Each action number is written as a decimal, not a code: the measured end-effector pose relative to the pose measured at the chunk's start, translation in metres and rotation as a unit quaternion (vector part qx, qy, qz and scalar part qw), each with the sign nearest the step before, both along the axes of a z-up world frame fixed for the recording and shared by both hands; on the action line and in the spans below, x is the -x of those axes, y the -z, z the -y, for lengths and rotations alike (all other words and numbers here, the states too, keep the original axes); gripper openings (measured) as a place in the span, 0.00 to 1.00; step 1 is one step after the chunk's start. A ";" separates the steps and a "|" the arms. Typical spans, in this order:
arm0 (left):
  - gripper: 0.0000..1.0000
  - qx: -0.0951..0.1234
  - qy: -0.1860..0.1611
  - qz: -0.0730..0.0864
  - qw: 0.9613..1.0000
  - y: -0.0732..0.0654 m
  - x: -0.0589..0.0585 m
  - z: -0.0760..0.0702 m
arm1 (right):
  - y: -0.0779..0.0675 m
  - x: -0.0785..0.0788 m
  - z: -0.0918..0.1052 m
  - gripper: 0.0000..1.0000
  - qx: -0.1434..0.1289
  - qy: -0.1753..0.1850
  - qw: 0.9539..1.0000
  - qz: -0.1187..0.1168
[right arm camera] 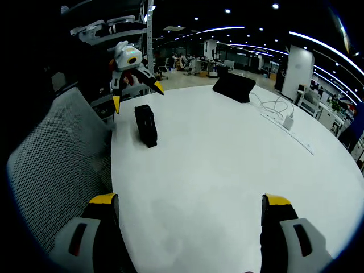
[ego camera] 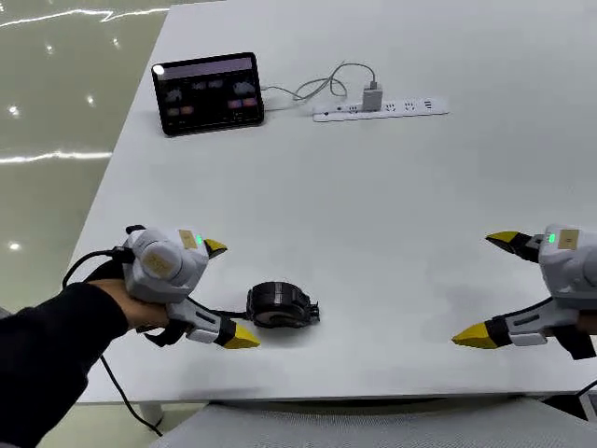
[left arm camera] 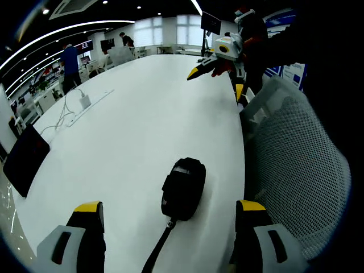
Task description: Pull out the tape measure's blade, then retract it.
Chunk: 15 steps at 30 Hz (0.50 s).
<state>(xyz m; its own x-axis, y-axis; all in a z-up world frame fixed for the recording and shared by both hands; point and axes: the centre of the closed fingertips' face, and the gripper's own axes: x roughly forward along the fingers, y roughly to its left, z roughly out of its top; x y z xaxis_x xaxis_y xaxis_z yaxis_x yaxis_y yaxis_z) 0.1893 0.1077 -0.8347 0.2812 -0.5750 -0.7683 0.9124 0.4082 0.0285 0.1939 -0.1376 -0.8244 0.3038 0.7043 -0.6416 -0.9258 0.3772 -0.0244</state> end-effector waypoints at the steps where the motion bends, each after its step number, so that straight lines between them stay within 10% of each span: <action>1: 0.90 -0.007 0.008 0.000 1.000 0.001 -0.001 0.002 | 0.001 0.000 -0.006 1.00 0.000 -0.005 1.000 -0.001; 15: 0.49 -0.080 0.130 -0.026 0.988 0.028 0.010 0.031 | 0.016 0.009 -0.100 0.86 -0.014 -0.106 0.994 -0.004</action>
<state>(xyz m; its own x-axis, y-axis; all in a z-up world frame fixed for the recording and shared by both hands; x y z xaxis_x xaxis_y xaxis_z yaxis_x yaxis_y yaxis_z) 0.1795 0.0770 -0.8629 0.0986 -0.4926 -0.8646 0.9877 0.1546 0.0246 0.1847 -0.0378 -0.8404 0.1415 0.7691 -0.6232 -0.9848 0.1734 -0.0097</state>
